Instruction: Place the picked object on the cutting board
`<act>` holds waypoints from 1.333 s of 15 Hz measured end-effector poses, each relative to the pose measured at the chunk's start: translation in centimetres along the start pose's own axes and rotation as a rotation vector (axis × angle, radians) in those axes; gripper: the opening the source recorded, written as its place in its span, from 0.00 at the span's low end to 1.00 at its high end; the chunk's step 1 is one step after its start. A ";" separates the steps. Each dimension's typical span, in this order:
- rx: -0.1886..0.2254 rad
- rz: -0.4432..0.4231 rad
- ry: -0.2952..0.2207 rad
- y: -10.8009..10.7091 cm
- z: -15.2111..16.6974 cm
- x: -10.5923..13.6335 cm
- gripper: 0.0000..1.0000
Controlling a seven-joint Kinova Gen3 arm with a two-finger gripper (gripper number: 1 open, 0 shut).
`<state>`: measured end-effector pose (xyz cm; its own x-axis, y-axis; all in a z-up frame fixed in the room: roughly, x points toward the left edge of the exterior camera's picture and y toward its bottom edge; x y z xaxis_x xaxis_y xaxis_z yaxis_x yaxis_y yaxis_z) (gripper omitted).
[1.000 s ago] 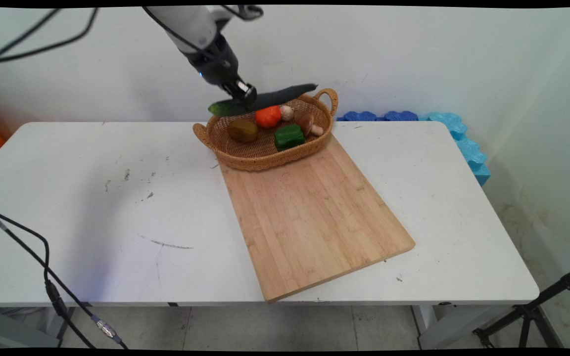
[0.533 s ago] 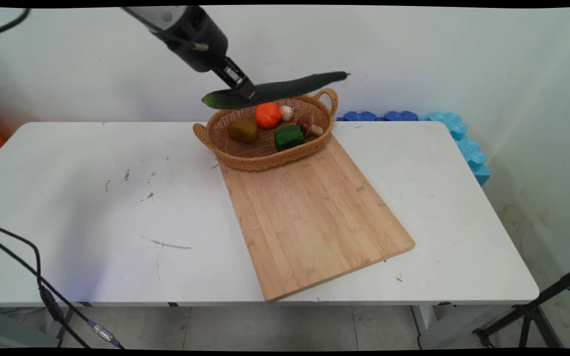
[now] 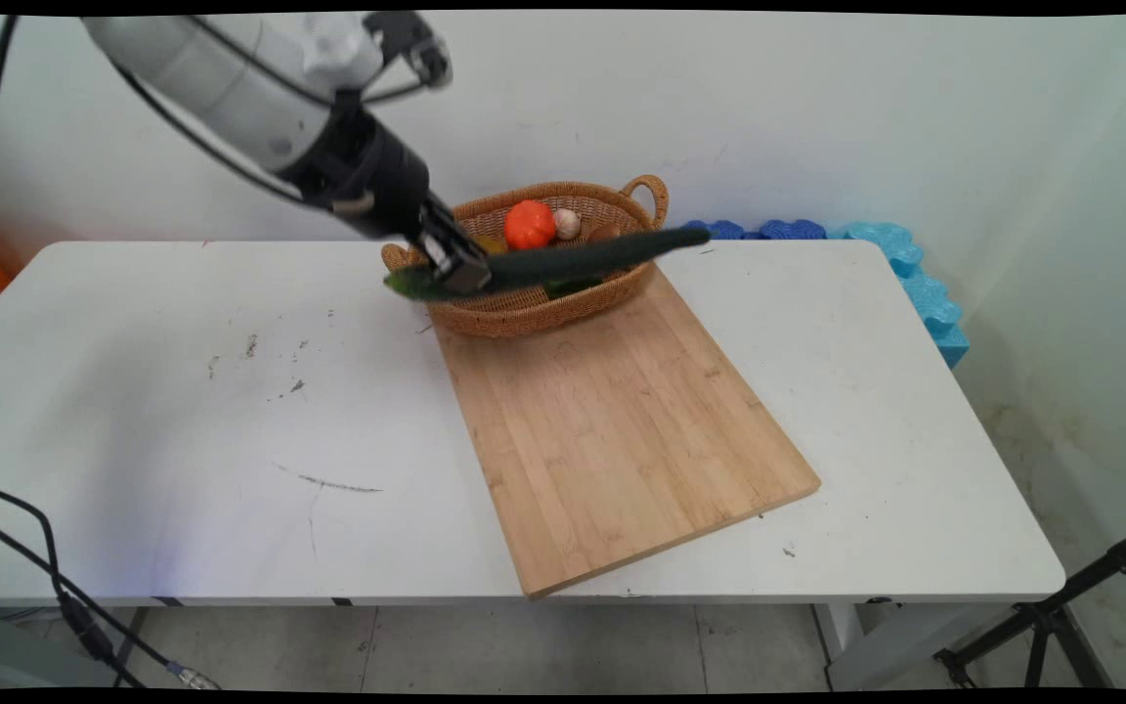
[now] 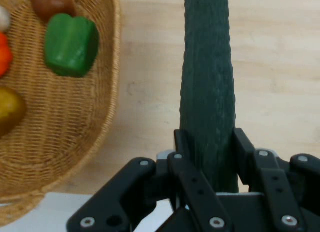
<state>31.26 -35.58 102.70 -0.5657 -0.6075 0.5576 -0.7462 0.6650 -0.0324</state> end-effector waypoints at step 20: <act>-0.028 -0.035 0.029 2.3 13.3 -5.4 0.00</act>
<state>27.92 -36.52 88.58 -0.5284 -0.6183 0.5818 -0.7553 0.6553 0.0105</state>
